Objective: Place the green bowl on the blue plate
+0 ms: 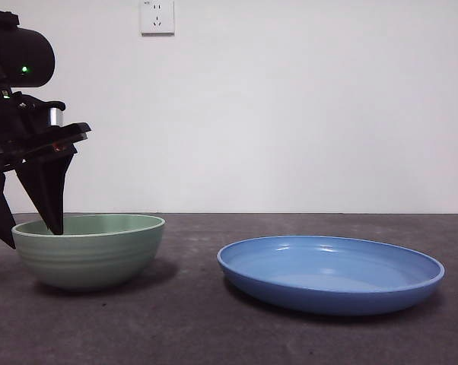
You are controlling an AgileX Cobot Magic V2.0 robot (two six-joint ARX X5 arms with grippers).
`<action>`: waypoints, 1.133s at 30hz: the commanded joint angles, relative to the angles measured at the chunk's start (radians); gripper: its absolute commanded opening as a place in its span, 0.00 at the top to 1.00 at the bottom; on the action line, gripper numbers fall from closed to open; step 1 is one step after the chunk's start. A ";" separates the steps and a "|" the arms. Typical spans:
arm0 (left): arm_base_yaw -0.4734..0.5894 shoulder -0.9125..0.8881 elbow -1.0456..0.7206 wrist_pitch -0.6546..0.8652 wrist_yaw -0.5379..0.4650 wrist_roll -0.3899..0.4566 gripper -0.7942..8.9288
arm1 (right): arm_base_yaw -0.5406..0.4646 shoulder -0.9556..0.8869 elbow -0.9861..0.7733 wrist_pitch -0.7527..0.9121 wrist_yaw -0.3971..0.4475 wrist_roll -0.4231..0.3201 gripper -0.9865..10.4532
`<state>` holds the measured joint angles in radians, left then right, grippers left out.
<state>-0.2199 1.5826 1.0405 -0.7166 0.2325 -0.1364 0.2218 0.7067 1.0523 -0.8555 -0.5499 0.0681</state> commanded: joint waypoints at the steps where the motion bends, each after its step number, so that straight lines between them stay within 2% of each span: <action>1: -0.002 0.029 0.021 0.006 -0.004 0.012 0.67 | 0.003 0.004 0.019 0.008 -0.003 0.010 0.38; 5: -0.002 0.048 0.021 0.008 -0.004 0.020 0.68 | 0.003 0.004 0.019 0.008 -0.003 0.011 0.38; 9: -0.002 0.058 0.021 0.014 -0.004 0.020 0.87 | 0.003 0.004 0.019 0.008 -0.003 0.011 0.38; 11: -0.002 0.058 0.022 0.015 -0.004 0.020 0.90 | 0.003 0.004 0.019 0.008 -0.003 0.011 0.38; 19: -0.002 0.058 0.072 -0.010 -0.005 0.019 0.90 | 0.003 0.004 0.019 0.008 -0.003 0.010 0.38; 24: -0.015 0.058 0.205 -0.118 -0.011 -0.009 0.90 | 0.003 0.004 0.019 0.009 -0.003 0.010 0.38; 30: -0.101 0.069 0.361 -0.177 -0.031 -0.083 0.90 | 0.003 0.004 0.019 0.009 -0.003 0.011 0.38; 34: -0.190 0.128 0.452 -0.213 -0.031 -0.094 0.90 | 0.003 0.004 0.019 0.008 -0.003 0.011 0.38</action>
<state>-0.3927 1.6695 1.4689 -0.9249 0.2039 -0.2123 0.2218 0.7067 1.0523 -0.8555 -0.5499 0.0681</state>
